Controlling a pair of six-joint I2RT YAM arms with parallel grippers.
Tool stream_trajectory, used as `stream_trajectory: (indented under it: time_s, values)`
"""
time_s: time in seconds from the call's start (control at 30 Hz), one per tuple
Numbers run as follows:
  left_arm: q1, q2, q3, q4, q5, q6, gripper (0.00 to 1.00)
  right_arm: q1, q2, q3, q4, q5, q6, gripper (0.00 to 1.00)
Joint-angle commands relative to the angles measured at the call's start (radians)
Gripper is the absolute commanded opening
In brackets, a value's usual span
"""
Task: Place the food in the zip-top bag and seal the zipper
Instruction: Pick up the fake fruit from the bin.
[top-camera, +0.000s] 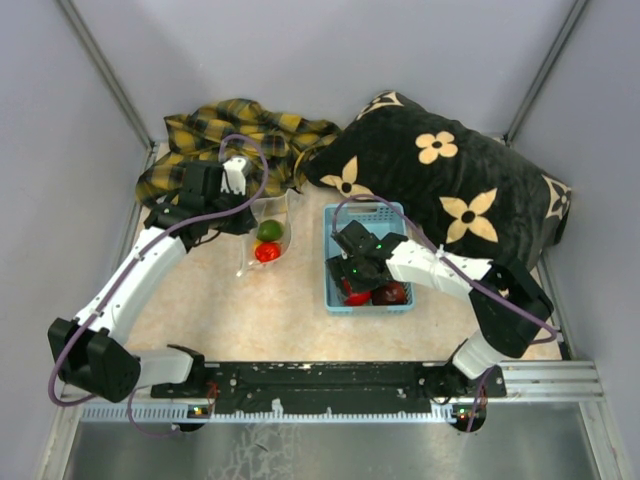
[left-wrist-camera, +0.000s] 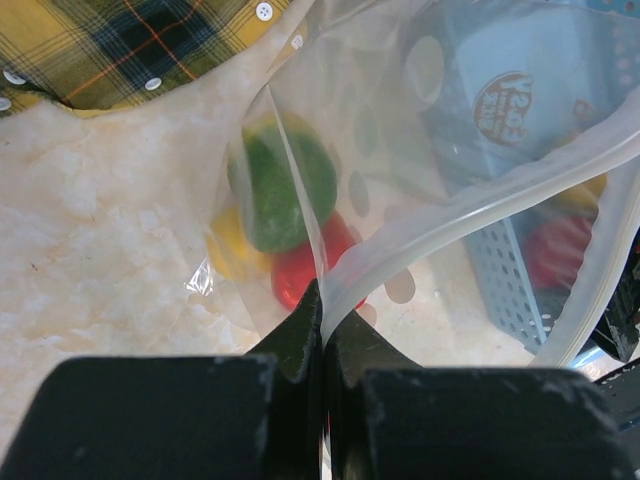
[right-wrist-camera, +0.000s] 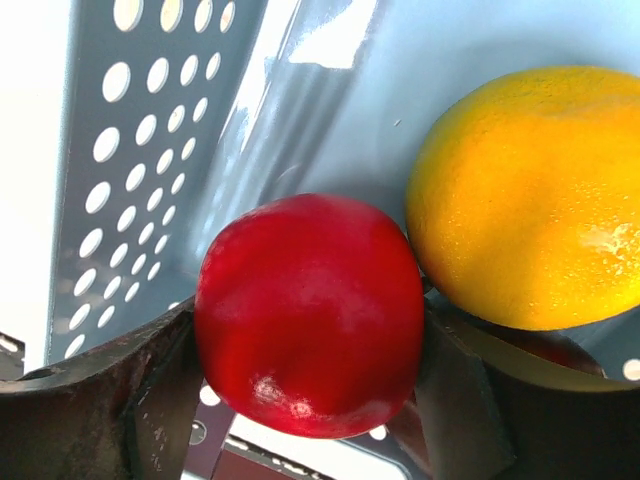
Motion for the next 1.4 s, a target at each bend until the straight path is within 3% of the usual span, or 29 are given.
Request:
stream_trajectory:
  time_s: [0.0, 0.17, 0.4, 0.77, 1.13, 1.37]
  values:
    - [0.0, -0.017, -0.008, 0.036, 0.025, 0.009, 0.0, 0.005, 0.001, 0.019, 0.023, 0.059, -0.003, 0.7]
    - [0.0, -0.018, -0.008, 0.038, 0.04, 0.006, 0.0, 0.01, -0.068, 0.025, 0.017, 0.055, -0.012, 0.57]
    - [0.0, -0.029, -0.012, 0.044, 0.057, 0.004, 0.0, 0.022, -0.211, 0.042, 0.032, 0.077, -0.026, 0.53]
    - [0.0, -0.048, -0.036, 0.067, 0.124, -0.003, 0.0, 0.088, -0.295, 0.113, 0.062, 0.133, -0.102, 0.51]
    - [0.0, -0.056, -0.053, 0.077, 0.142, 0.0, 0.0, 0.136, -0.34, 0.229, 0.29, -0.048, -0.238, 0.48]
    - [0.0, -0.05, -0.055, 0.077, 0.155, 0.0, 0.0, 0.193, -0.272, 0.304, 0.426, -0.145, -0.376, 0.48]
